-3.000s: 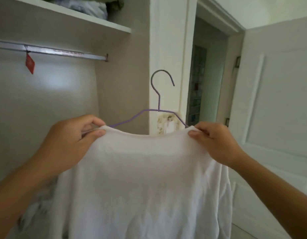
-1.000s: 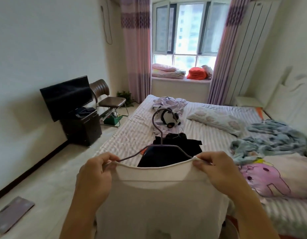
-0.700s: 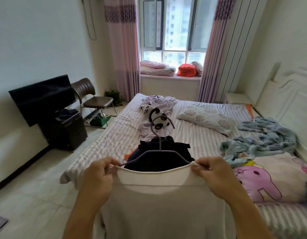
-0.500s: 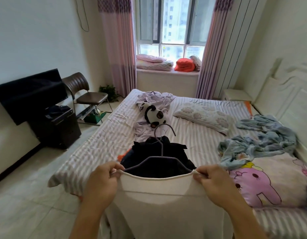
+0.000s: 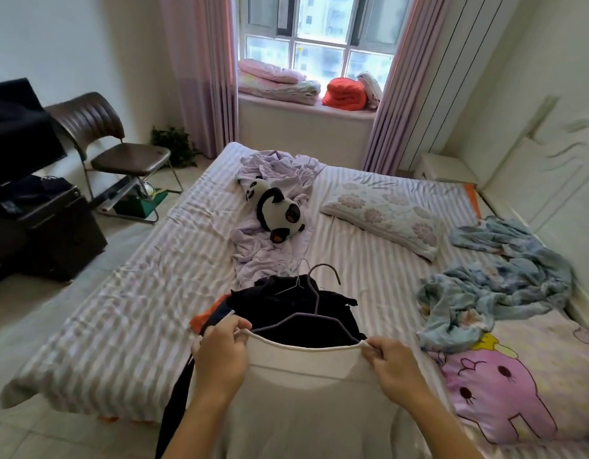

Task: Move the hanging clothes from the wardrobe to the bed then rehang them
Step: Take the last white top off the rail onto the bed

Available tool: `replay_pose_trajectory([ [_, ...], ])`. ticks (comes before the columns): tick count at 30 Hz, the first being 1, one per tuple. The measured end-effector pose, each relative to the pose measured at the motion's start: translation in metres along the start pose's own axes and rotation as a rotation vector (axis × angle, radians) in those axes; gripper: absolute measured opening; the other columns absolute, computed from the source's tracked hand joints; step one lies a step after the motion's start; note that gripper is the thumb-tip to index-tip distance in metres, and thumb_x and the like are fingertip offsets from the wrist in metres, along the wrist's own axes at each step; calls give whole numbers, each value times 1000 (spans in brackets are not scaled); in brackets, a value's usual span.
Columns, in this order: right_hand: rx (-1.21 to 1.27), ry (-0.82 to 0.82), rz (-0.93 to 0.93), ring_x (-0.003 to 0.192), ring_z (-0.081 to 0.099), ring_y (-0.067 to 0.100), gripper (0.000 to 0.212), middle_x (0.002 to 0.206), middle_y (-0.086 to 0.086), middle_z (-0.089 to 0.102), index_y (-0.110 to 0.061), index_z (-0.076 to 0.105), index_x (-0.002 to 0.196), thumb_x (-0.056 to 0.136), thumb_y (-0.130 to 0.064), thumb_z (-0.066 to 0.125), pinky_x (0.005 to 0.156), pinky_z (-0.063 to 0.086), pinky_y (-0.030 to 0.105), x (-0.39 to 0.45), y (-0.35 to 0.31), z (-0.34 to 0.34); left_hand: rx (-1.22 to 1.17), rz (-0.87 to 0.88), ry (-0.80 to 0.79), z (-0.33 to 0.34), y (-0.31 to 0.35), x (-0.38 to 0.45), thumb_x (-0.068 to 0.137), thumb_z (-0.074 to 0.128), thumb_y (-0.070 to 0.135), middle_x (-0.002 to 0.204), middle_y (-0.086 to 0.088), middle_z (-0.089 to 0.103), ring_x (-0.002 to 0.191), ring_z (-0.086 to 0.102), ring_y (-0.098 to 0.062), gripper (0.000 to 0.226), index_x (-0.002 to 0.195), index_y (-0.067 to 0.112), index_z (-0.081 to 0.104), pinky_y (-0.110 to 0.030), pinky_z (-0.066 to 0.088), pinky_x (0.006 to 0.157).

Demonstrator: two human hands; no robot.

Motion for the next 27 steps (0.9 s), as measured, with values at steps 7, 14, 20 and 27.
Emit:
replay_pose_trajectory([
  [7, -35, -20, 73, 71, 58, 15, 26, 70, -6, 62, -24, 60, 75, 99, -31, 52, 71, 49, 39, 140, 26, 60, 298, 64, 28, 93, -39, 100, 81, 69, 9, 89, -8, 69, 95, 62, -35, 19, 98, 19, 73, -55, 40, 91],
  [14, -50, -50, 165, 81, 52, 18, 31, 78, -9, 56, -21, 58, 82, 103, -37, 41, 90, 37, 46, 241, 59, 135, 675, 53, -351, 189, -110, 126, 80, 67, 51, 161, -21, 1, 147, -4, -44, 102, 154, 37, -1, -64, 15, 112],
  [20, -18, -79, 108, 78, 59, 24, 18, 79, 0, 62, -19, 60, 84, 97, -17, 47, 72, 50, 43, 278, 85, 173, 663, -23, -625, 240, -154, 143, 83, 59, 60, 159, -10, -24, 147, -15, -40, 100, 145, 53, -18, -63, 13, 113],
  [27, -501, -54, -409, 132, 49, 29, 83, 149, 8, 46, -16, 40, 146, 74, -34, 78, 101, 47, 49, 241, 85, 203, 655, -94, -673, 276, -142, 171, 84, 57, 59, 160, -11, -22, 146, -10, -45, 98, 150, 44, -14, -62, 19, 112],
])
Point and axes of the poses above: each hand's wrist, its own x-axis towards the middle knuckle, its own z-axis out of the palm, y = z × x, the point moved 2 cm from there along x, towards the middle knuckle
